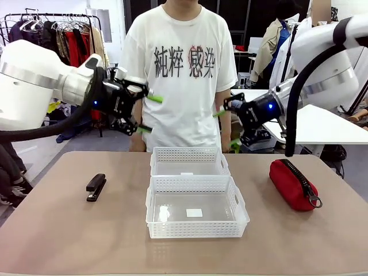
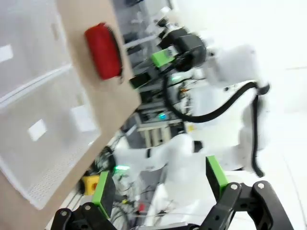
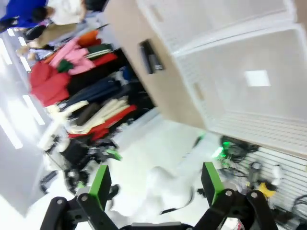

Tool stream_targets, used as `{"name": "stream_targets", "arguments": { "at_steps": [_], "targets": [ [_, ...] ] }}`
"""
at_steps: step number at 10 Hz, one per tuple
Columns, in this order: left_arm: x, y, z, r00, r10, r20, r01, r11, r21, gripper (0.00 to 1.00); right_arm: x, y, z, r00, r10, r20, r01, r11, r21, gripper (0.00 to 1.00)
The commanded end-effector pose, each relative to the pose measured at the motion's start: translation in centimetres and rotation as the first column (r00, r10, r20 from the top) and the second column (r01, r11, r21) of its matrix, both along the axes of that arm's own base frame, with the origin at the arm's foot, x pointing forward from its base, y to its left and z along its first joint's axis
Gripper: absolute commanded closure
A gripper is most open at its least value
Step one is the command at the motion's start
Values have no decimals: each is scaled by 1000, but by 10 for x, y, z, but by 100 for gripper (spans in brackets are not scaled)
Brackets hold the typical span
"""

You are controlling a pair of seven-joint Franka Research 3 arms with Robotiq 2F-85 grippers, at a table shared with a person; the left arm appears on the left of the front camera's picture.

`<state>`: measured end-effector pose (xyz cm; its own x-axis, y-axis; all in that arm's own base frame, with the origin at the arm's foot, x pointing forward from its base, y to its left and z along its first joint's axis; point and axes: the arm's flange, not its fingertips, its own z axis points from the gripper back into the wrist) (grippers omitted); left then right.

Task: Distribute items into two baskets.
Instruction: Pick up the Pencil pouch that the person points to.

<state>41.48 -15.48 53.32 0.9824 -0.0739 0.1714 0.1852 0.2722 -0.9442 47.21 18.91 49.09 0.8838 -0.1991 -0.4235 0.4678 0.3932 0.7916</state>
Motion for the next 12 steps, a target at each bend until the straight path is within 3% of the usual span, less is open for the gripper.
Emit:
{"name": "stream_targets", "arguments": {
  "at_steps": [1, 3, 6, 9, 10, 11, 12],
  "targets": [
    [6, 4, 4, 1000, 21, 4, -20, 990, -142, 0, 17, 4, 14, 997, -67, -29, 71, 986, 150, 0],
    [8, 13, 11, 1000, -14, -21, 8, 961, -276, 0, 36, -2, 26, 997, -79, -13, 80, 959, 271, 0],
    [16, 29, 1, 998, -11, -54, -4, 963, -270, 0, 46, -18, 44, 990, 88, 112, -128, 895, 428, 0],
    [16, 33, 2, 998, -45, -32, 35, 967, -253, 0, 50, -22, 48, 943, 213, 256, -300, 880, 370, 0],
    [16, 32, 3, 998, -59, -11, 54, 968, -244, 0, 49, -21, 45, 930, 205, 305, -307, 891, 336, 0],
    [16, 34, -4, 998, -18, -68, -1, 966, -259, 0, 45, -14, 41, 900, 42, 434, -168, 952, 256, 0],
    [16, 34, -4, 998, -18, -68, -1, 966, -259, 0, 42, -19, 47, 952, 192, 237, -271, 889, 370, 0]
  ]
}}
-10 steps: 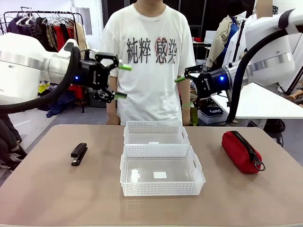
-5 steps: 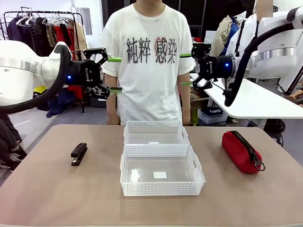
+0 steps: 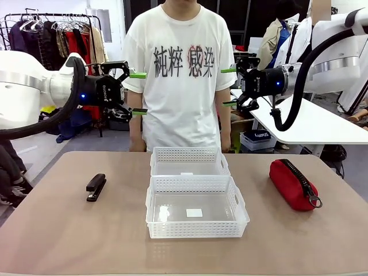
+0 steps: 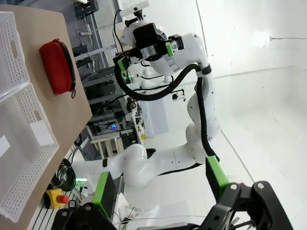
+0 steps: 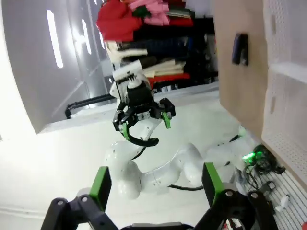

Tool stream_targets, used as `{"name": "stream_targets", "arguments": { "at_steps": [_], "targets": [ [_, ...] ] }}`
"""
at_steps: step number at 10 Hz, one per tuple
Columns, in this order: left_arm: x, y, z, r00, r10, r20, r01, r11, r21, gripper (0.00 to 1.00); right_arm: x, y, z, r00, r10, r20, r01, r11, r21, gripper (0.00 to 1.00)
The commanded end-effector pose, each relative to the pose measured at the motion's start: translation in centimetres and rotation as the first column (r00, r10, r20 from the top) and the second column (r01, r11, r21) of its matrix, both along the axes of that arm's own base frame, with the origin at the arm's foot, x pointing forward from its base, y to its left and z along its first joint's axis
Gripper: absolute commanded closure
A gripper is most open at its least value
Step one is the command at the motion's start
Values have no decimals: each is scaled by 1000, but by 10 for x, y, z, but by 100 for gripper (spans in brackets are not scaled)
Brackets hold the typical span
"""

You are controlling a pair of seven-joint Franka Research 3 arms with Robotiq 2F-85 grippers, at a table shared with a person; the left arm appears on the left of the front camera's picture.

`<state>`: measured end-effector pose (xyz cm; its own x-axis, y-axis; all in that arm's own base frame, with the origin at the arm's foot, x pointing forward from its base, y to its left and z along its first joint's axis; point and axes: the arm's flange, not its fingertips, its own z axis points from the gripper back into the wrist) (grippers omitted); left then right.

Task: Distribute items into two baskets.
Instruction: Pick up the Pencil pouch that the person points to.

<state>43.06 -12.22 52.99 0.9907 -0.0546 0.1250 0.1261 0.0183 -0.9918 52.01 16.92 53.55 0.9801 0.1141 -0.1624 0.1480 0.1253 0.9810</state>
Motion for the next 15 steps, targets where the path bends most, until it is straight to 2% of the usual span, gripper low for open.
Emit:
{"name": "stream_targets", "arguments": {
  "at_steps": [1, 4, 5, 7, 8, 10, 13, 15],
  "targets": [
    [0, 1, 0, 1000, 10, -8, -10, 1000, -4, 0, -6, 1, 3, 995, 52, -88, -50, 998, 28, 0],
    [0, 1, 0, 1000, 10, -8, -10, 1000, -4, 0, -6, 1, 3, 995, 52, -88, -50, 998, 28, 0],
    [1, 2, -1, 1000, 6, -4, -6, 1000, 0, 0, -6, 4, -1, 997, 47, -60, -46, 999, 16, 0],
    [7, 4, 10, 999, 3, -41, -3, 1000, -8, 0, -12, -9, 4, 988, 83, 127, -85, 996, 5, 0],
    [10, 5, 16, 997, 28, -68, -29, 999, -19, 0, -15, -15, 8, 979, 87, 186, -87, 996, -10, 0],
    [16, 6, 22, 995, 33, -94, -35, 999, -23, 0, -18, -27, 19, 965, 88, 247, -84, 996, -28, 0],
    [21, 8, 29, 992, 55, -110, -56, 998, -7, 0, -23, -49, 33, 959, 41, 280, -45, 999, 6, 0],
    [22, 13, 36, 994, 70, -89, -70, 998, 2, 0, -22, -62, 34, 959, 5, 284, -6, 1000, 5, 0]
  ]
}}
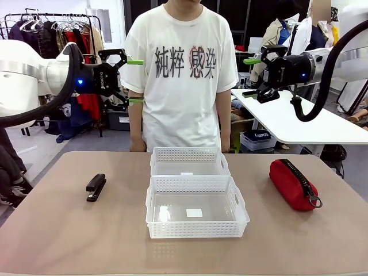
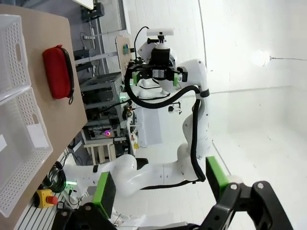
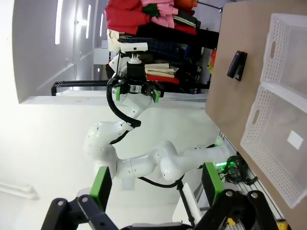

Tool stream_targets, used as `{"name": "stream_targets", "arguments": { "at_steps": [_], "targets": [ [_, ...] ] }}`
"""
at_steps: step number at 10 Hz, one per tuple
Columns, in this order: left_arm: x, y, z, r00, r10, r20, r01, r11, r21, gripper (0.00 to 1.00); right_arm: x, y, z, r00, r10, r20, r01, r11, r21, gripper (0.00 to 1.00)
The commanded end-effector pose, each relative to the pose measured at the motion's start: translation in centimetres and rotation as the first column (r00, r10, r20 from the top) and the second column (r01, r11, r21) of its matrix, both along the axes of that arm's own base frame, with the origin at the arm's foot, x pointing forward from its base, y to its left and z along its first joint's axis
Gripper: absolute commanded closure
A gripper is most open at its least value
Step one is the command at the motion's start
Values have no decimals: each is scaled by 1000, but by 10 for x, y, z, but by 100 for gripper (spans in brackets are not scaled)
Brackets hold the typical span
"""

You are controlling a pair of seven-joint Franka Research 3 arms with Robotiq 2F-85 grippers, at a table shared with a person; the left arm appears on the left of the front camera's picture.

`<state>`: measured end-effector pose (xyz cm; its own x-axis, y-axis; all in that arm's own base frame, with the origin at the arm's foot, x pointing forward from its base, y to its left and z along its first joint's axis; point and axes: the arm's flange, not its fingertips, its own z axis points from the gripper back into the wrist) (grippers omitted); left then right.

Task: Distribute items into two baskets.
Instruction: Pick up the Pencil pouch that the person points to.

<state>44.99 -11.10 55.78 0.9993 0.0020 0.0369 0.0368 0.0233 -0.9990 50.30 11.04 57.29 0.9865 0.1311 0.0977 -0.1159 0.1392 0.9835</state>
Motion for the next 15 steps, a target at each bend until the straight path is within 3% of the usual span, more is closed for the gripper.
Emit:
{"name": "stream_targets", "arguments": {
  "at_steps": [1, 15],
  "targets": [
    [2, 5, 10, 1000, 22, 3, -22, 1000, -7, 0, -5, -6, -3, 1000, -18, 20, 17, 1000, 26, 0],
    [2, 8, 7, 1000, 20, 15, -20, 1000, 0, 0, 3, -10, -1, 1000, -25, -7, 25, 1000, 18, 0]
  ]
}}
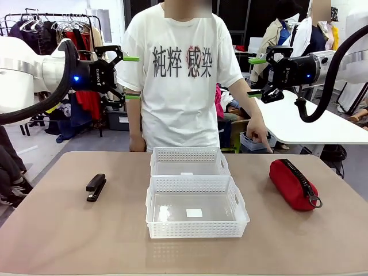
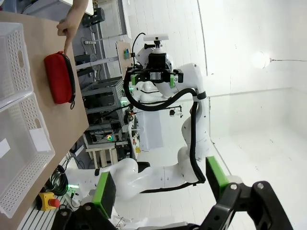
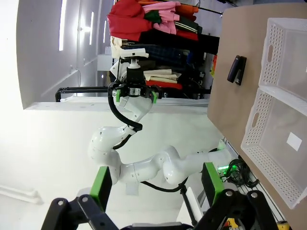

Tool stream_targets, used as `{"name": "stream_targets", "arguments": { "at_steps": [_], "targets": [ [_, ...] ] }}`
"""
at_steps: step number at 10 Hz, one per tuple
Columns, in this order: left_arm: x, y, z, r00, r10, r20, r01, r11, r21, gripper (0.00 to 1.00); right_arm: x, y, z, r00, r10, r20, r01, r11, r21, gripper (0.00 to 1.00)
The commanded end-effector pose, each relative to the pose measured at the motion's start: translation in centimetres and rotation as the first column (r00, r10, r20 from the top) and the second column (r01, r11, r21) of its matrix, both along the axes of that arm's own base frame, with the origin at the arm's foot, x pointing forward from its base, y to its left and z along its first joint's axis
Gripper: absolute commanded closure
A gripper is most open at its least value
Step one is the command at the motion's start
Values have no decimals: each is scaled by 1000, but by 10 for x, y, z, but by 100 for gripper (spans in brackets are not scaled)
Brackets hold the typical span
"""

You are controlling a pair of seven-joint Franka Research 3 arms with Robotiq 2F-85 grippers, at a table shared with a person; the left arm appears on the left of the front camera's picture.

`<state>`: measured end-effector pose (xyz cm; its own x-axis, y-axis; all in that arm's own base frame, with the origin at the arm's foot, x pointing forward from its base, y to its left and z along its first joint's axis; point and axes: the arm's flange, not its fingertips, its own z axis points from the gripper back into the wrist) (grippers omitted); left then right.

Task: Distribute items into two baskets.
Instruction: Pick up the Pencil pouch that the person points to.

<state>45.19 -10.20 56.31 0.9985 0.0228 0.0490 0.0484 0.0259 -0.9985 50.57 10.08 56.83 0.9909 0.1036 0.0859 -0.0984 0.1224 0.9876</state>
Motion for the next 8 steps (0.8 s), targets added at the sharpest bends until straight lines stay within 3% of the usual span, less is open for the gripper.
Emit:
{"name": "stream_targets", "arguments": {
  "at_steps": [1, 8],
  "targets": [
    [0, -1, 1, 1000, -1, 3, 1, 1000, -1, 0, 0, 0, 3, 1000, 1, 8, -1, 1000, -2, 0],
    [0, -1, 1, 1000, -1, 3, 1, 1000, -1, 0, 0, 0, 3, 1000, 1, 8, -1, 1000, -2, 0]
  ]
}}
